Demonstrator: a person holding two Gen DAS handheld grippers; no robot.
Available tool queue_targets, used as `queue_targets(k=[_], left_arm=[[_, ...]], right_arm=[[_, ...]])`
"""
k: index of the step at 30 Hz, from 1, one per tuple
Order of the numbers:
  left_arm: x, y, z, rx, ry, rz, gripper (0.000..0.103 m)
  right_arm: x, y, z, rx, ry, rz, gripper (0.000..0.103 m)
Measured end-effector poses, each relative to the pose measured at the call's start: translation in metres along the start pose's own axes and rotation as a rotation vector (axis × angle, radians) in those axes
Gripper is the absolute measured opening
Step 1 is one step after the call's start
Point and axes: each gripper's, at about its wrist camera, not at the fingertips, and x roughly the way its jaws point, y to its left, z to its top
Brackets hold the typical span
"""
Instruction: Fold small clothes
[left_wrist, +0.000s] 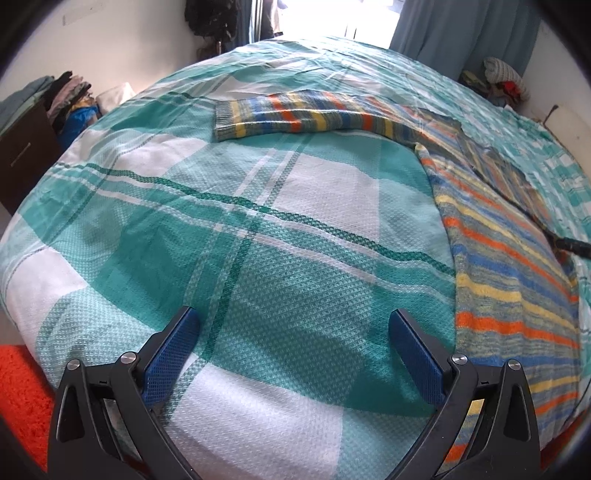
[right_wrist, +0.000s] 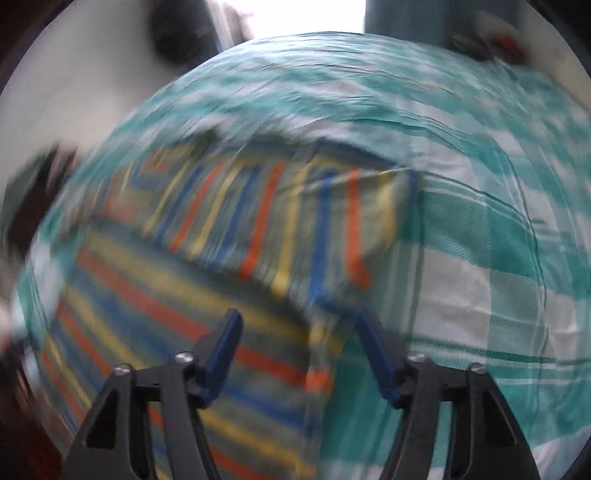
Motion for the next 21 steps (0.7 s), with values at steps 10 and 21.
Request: queue_targets(k=[10,21], left_arm=[[-0.001,0.0,-0.002,0.016,-0.001,0.008,0.102],[0.001,-0.002,-0.001,0.015,-0.005,0.013,0.102]], right_arm=[[0.013,-0.048,-0.037,0.12,-0.03,-0.24,0.039],[-0.036,-0.05,0.024,0.137,-0.087,0.11,0.053]])
